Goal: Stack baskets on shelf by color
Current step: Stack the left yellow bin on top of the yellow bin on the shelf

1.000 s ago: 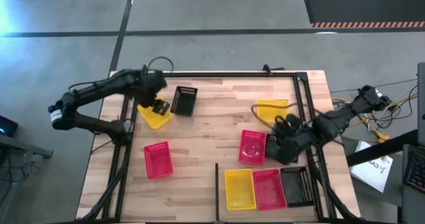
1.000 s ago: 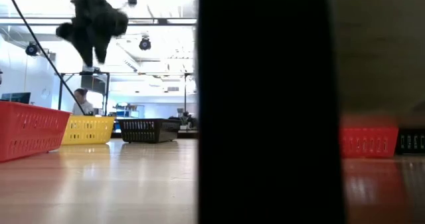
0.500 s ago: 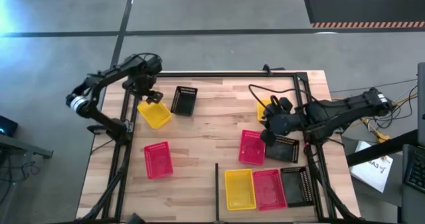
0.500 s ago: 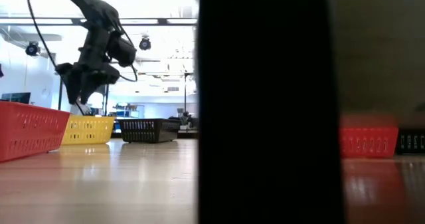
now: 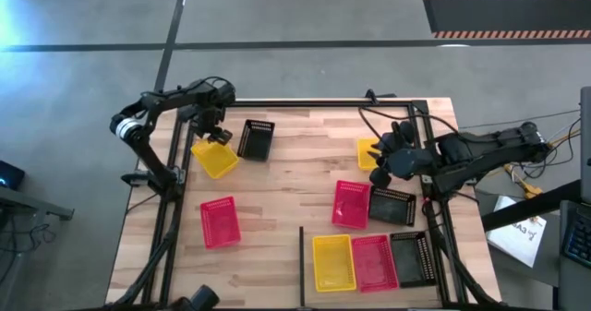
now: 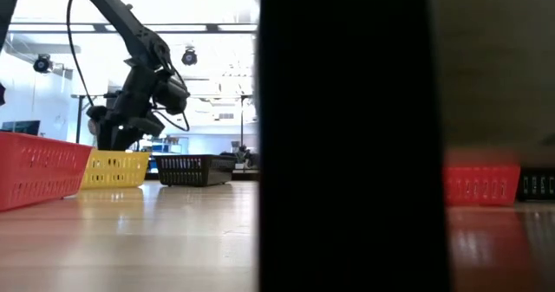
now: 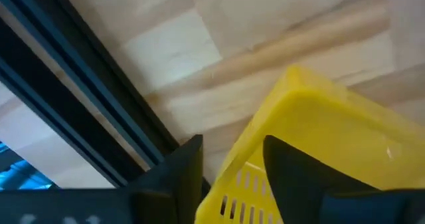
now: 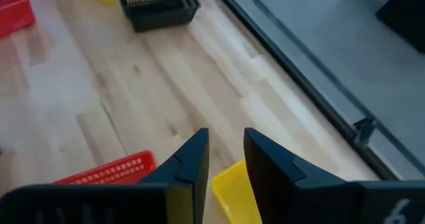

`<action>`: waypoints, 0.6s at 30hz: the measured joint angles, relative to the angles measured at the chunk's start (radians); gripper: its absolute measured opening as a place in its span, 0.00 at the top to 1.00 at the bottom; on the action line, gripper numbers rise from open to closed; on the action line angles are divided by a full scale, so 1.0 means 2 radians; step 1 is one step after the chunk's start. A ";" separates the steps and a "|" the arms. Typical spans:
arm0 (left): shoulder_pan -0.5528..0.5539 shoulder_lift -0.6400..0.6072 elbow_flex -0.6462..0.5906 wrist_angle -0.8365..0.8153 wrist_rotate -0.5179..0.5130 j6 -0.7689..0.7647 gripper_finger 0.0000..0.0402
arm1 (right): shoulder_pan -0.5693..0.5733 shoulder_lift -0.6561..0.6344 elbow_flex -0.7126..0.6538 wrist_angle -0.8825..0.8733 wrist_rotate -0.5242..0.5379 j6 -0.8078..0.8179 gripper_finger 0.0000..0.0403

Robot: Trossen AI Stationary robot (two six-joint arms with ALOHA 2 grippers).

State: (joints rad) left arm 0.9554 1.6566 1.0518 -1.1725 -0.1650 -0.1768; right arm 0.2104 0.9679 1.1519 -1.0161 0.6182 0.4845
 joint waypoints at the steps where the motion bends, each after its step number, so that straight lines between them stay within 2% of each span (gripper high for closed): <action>1: 0.000 0.002 -0.006 0.002 0.001 0.000 0.68 | 0.000 -0.004 0.000 0.000 0.005 -0.004 0.79; 7: 0.000 -0.004 -0.045 -0.001 0.006 0.000 0.84 | 0.000 -0.013 0.000 0.004 0.007 -0.012 0.83; 11: -0.004 -0.030 -0.051 -0.024 0.043 0.000 0.97 | 0.000 -0.009 0.000 0.020 0.007 0.007 0.85; 18: -0.037 -0.143 -0.022 -0.056 0.075 -0.059 1.00 | -0.020 0.021 0.000 0.073 -0.011 0.068 0.84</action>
State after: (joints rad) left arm 0.8804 1.3699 1.0081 -1.2853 -0.0143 -0.2951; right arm 0.1713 1.0094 1.1519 -0.8709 0.5965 0.6197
